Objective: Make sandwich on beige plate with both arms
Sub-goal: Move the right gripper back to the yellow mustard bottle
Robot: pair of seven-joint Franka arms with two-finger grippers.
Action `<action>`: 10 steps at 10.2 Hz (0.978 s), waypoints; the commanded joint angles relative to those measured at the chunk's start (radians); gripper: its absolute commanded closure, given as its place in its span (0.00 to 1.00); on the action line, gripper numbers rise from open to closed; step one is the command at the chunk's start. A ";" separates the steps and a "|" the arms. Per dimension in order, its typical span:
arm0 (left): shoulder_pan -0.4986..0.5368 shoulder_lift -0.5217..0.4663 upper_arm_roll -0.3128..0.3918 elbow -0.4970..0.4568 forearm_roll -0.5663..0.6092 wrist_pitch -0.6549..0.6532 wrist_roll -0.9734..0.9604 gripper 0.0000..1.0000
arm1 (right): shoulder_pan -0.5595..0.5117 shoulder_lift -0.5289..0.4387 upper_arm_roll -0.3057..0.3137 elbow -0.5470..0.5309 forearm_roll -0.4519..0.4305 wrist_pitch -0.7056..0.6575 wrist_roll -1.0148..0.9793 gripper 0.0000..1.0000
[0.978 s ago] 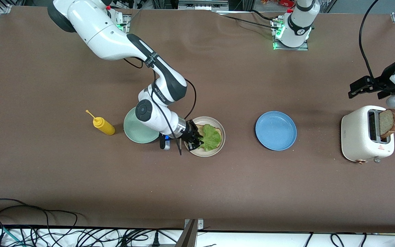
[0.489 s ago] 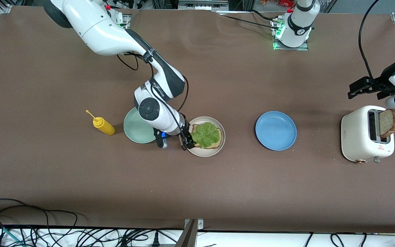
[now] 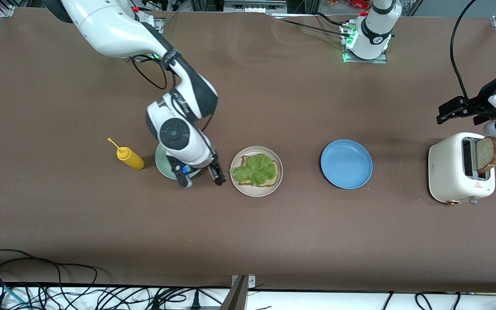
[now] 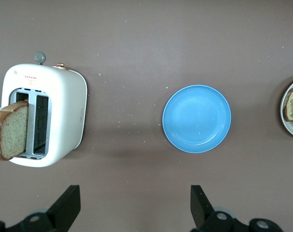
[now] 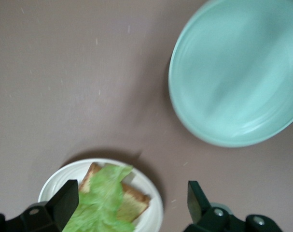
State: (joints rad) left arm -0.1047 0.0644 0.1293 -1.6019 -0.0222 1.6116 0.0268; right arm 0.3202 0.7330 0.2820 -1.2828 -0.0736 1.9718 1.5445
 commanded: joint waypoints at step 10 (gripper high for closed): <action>0.004 0.005 -0.008 0.007 0.034 0.005 0.004 0.00 | -0.126 -0.557 -0.253 -0.404 0.024 -0.258 -1.298 0.00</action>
State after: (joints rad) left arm -0.1047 0.0673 0.1285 -1.6018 -0.0222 1.6126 0.0268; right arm 0.2574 0.3368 0.0263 -1.4553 -0.0747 1.6108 0.3966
